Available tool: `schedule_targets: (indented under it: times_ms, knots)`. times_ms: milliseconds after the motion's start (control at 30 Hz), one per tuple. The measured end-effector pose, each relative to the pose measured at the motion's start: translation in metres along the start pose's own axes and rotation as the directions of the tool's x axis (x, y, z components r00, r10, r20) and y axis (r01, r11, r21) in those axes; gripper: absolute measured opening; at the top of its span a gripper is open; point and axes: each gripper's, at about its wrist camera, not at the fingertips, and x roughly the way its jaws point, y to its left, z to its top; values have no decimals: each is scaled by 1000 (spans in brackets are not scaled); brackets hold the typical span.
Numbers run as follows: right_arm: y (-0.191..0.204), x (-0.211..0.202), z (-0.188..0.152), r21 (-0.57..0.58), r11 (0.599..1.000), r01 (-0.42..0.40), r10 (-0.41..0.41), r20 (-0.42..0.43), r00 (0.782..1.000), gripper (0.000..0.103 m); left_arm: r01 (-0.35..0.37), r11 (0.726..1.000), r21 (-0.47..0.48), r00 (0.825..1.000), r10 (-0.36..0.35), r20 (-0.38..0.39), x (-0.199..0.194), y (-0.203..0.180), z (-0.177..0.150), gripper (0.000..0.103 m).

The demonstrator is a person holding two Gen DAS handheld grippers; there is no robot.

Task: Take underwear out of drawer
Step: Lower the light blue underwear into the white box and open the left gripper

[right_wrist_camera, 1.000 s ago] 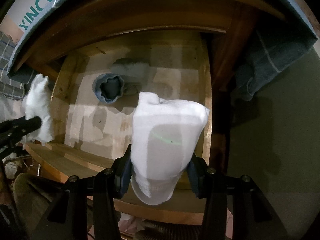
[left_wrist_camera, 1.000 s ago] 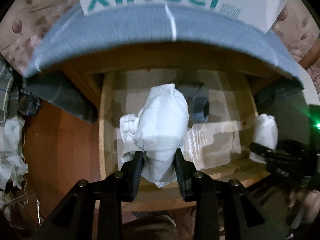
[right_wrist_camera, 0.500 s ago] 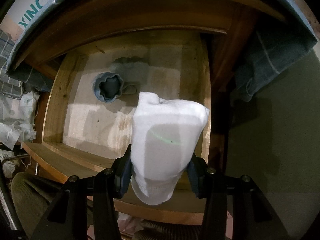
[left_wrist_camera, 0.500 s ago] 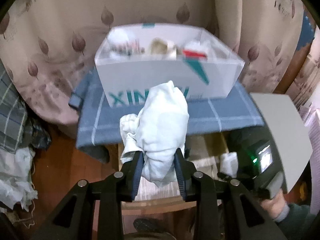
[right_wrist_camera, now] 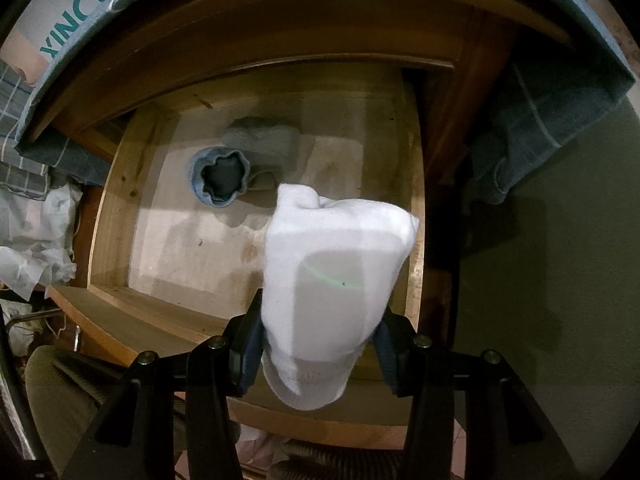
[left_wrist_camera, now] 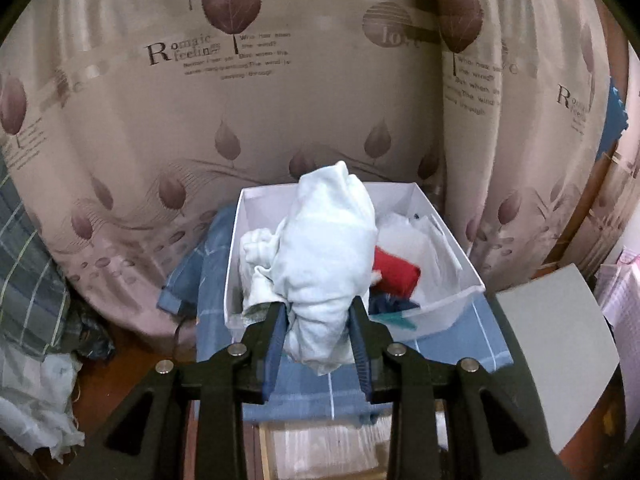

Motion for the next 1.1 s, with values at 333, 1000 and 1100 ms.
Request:
schedule_targets:
  times_ms: [333,1000,1100]
  knots:
    - [-1,0,0,5,1000,-22,22,1,1000,45,-51,998,30,996,53,-68,78,0,10,31]
    - [2,4,2,-9,1000,-14,14,-11,1000,45,-106,993,-48,990,101,-101,126,18,-2,41]
    - [2,3,3,-8,1000,-19,19,-5,1000,45,-125,990,-71,988,118,-95,124,18,-2,45]
